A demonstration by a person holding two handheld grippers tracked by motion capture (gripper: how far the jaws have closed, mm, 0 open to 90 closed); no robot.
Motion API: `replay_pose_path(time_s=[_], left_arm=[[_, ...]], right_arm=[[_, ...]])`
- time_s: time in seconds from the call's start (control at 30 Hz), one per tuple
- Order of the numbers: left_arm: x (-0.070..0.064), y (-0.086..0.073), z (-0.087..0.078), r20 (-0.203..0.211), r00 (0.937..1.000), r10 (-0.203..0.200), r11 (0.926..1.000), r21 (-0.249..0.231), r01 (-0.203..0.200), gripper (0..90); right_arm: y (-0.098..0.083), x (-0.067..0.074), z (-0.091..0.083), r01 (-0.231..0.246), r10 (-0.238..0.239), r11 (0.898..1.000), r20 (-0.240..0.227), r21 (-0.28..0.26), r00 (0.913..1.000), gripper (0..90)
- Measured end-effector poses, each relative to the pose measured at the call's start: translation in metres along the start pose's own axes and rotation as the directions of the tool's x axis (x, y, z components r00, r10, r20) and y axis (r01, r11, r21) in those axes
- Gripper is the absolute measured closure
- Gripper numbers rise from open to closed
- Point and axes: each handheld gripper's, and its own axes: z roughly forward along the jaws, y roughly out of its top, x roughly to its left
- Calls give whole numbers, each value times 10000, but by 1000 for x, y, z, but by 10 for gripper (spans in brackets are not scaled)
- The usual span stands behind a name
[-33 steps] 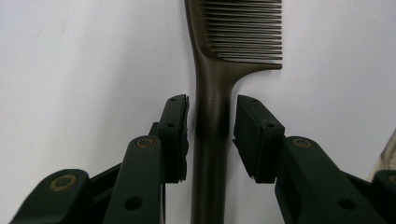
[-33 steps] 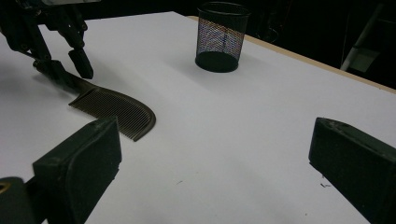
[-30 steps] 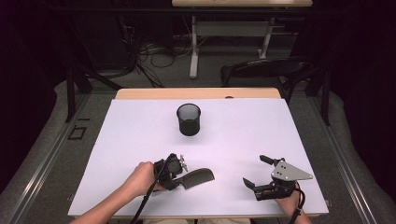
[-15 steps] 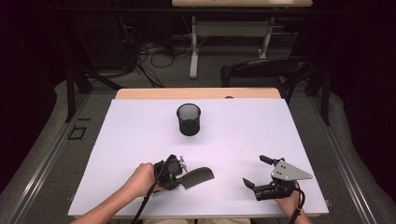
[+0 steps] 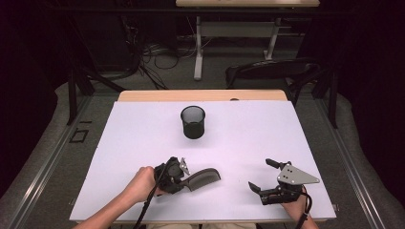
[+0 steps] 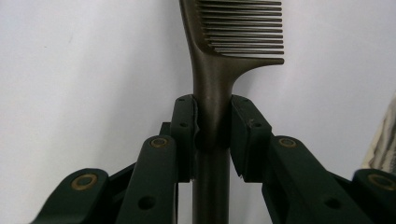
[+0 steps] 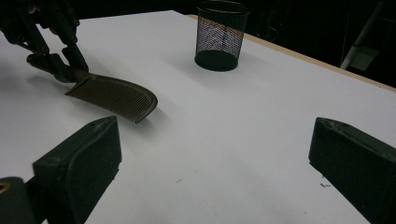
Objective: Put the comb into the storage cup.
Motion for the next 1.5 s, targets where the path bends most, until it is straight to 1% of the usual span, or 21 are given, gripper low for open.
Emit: replay_pose_path(time_s=[0.1, 0.2, 0.3, 0.4, 0.5, 0.63, 0.7, 0.83, 0.87, 0.9, 0.93, 1.0, 1.03, 1.07, 1.13, 1.17, 1.3, 1.37, 1.43, 1.5], left_arm=[[0, -4, -4, 24, 9999, -151, 9992, -379, 152, 728], [1, -7, -7, -41, 9998, -173, 9977, -651, 170, 728], [2, -9, -11, -113, 9995, -287, 9948, -982, 274, 728], [5, -11, -13, -133, 9993, -350, 9922, -1204, 331, 728], [6, -13, -15, -158, 9989, -452, 9882, -1472, 424, 728], [8, -17, -18, -196, 9978, -626, 9803, -1891, 578, 728], [9, -20, -20, -237, 9971, -724, 9736, -2186, 655, 728], [12, -24, -24, -275, 9948, -982, 9610, -2625, 876, 728], [12, -25, -24, -303, 9942, -1028, 9588, -2692, 910, 728], [13, -26, -25, -329, 9935, -1091, 9545, -2825, 954, 728], [13, -28, -26, -304, 9924, -1192, 9487, -2984, 1048, 728], [14, -30, -27, -354, 9910, -1292, 9418, -3172, 1115, 728], [15, -31, -27, -329, 9899, -1382, 9368, -3287, 1199, 728], [15, -32, -27, -340, 9890, -1438, 9345, -3335, 1244, 728], [16, -34, -28, -318, 9878, -1526, 9269, -3514, 1319, 728], [17, -35, -28, -309, 9874, -1550, 9246, -3567, 1340, 728], [19, -39, -28, -343, 9846, -1713, 9096, -3896, 1446, 728], [20, -41, -27, -320, 9838, -1765, 9022, -4048, 1488, 728], [20, -43, -26, -332, 9818, -1870, 8933, -4216, 1559, 728], [21, -45, -25, -388, 9804, -1932, 8889, -4300, 1581, 728]], right_arm=[[0, -1, 1, -36, 36, 10000, 1, 2, 10000, 21], [-1, -1, 1, -65, 65, 10000, -6, -10, 10000, 21], [0, -1, 0, -41, 41, 10000, 13, 23, 10000, 21], [-1, -1, 1, -50, 50, 10000, 12, 23, 10000, 21], [-1, -2, 1, -63, 63, 10000, 15, 72, 10000, 21], [-1, -2, 1, -84, 84, 9999, 23, 90, 10000, 21], [-1, -2, 1, -61, 61, 9999, 37, 91, 10000, 21], [-1, -2, 2, -93, 93, 9999, 39, 56, 9999, 21], [-1, -2, 2, -85, 85, 9999, 39, 100, 10000, 21], [-1, -2, 2, -86, 85, 9999, 44, 101, 10000, 21], [-1, -2, 1, -87, 86, 9999, 44, 101, 10000, 21], [-1, -2, 1, -99, 98, 9999, 56, 101, 9999, 22], [-1, -2, 1, -103, 103, 9999, 52, 108, 9999, 22], [-1, -2, 1, -112, 112, 9999, 55, 102, 9999, 22], [-1, -2, 1, -105, 105, 9999, 55, 101, 9999, 22], [-1, -2, 1, -91, 91, 9999, 55, 94, 9999, 22], [-1, -2, 2, -99, 99, 9999, 67, 47, 9999, 22], [-1, -2, 1, -95, 94, 9999, 69, 127, 9999, 22], [-1, -2, 1, -96, 95, 9999, 68, 139, 9999, 22], [-1, -2, 1, -75, 75, 9999, 90, 91, 9999, 22]])
